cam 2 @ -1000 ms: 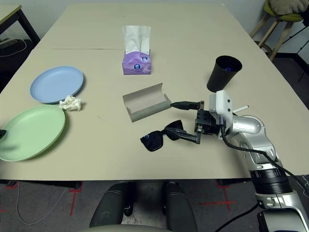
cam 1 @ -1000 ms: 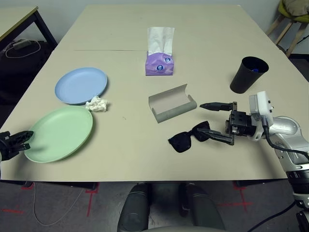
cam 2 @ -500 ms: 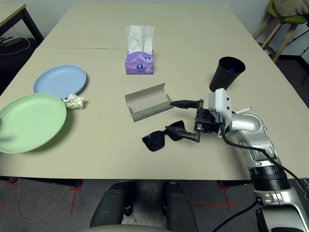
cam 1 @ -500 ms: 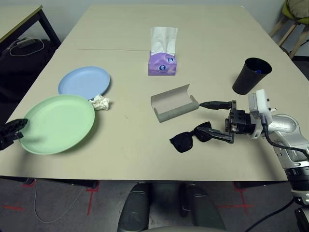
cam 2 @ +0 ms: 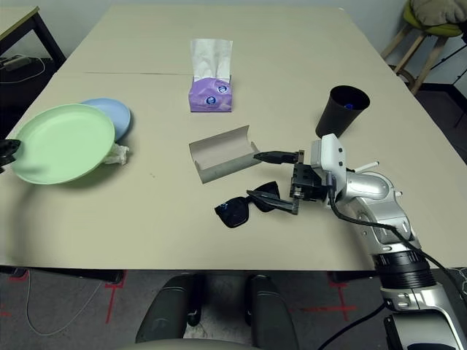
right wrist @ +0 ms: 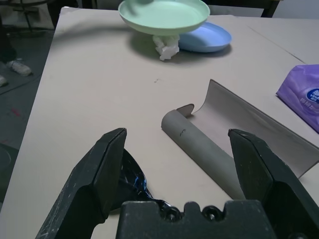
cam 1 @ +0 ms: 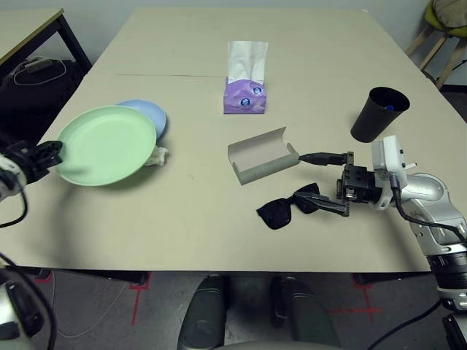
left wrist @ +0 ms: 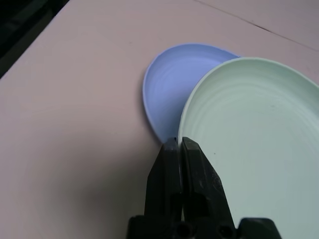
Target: Organize and tidy the items on the table.
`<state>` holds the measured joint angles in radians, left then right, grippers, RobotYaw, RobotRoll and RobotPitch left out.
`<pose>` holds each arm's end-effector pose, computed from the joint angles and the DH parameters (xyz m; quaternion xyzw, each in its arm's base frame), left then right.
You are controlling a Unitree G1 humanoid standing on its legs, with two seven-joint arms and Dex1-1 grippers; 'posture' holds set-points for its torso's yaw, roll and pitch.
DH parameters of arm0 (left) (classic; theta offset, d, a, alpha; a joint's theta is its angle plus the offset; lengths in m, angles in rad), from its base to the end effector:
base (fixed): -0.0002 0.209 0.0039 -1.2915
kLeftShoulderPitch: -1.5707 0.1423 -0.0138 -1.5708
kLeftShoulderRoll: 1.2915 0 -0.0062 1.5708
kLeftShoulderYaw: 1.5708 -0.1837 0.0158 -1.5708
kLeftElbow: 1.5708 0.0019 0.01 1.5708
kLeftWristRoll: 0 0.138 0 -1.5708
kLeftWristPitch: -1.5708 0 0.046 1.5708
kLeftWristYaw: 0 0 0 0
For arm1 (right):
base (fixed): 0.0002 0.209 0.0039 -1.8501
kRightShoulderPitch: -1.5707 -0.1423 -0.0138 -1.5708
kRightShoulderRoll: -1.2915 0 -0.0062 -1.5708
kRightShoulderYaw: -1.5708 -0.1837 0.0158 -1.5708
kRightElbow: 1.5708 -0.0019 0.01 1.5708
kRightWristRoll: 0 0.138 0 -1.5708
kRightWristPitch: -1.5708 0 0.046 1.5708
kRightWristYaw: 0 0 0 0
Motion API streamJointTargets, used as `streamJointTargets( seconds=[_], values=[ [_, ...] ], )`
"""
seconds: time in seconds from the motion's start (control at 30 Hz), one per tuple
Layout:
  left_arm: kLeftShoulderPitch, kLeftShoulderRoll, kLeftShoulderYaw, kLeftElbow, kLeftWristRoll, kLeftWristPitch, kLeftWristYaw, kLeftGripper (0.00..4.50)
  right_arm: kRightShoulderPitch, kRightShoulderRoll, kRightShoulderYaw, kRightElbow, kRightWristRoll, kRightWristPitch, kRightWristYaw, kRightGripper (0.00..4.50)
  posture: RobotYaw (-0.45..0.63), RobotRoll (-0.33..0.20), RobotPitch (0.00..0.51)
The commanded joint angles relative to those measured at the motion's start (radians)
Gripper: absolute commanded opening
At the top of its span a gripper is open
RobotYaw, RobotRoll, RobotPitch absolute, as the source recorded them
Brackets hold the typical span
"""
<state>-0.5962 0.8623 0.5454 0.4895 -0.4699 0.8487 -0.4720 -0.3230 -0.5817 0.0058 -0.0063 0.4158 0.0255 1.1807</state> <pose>0.2389 0.3819 0.2016 -0.1382 0.1224 0.0446 0.9818 0.2559 -0.2320 0.1475 -0.1503 -0.0756 0.5770 0.7993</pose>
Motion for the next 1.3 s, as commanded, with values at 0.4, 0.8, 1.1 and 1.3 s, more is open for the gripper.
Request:
streamJointTargets(
  seconds=[0.4,0.8,1.1,1.3],
  values=[
    [-0.155,-0.049,-0.089,0.222,0.090,-0.199,0.091,0.01,0.009,-0.010,-0.025,-0.008,0.010,0.014,-0.035,4.50,0.07,0.000,0.138],
    [-0.177,-0.066,-0.093,0.247,0.093,-0.243,0.120,0.01,0.004,0.016,-0.051,0.019,0.006,-0.001,-0.129,4.50,0.07,0.000,0.134],
    [-0.201,-0.081,-0.109,0.265,0.107,-0.257,0.134,0.01,0.045,0.036,-0.066,-0.084,0.118,0.185,-0.179,4.50,0.07,0.000,0.133],
    [-0.211,-0.087,-0.116,0.274,0.117,-0.263,0.148,0.01,0.033,0.058,-0.083,-0.119,0.165,0.254,-0.222,4.50,0.07,0.000,0.133]
  ],
)
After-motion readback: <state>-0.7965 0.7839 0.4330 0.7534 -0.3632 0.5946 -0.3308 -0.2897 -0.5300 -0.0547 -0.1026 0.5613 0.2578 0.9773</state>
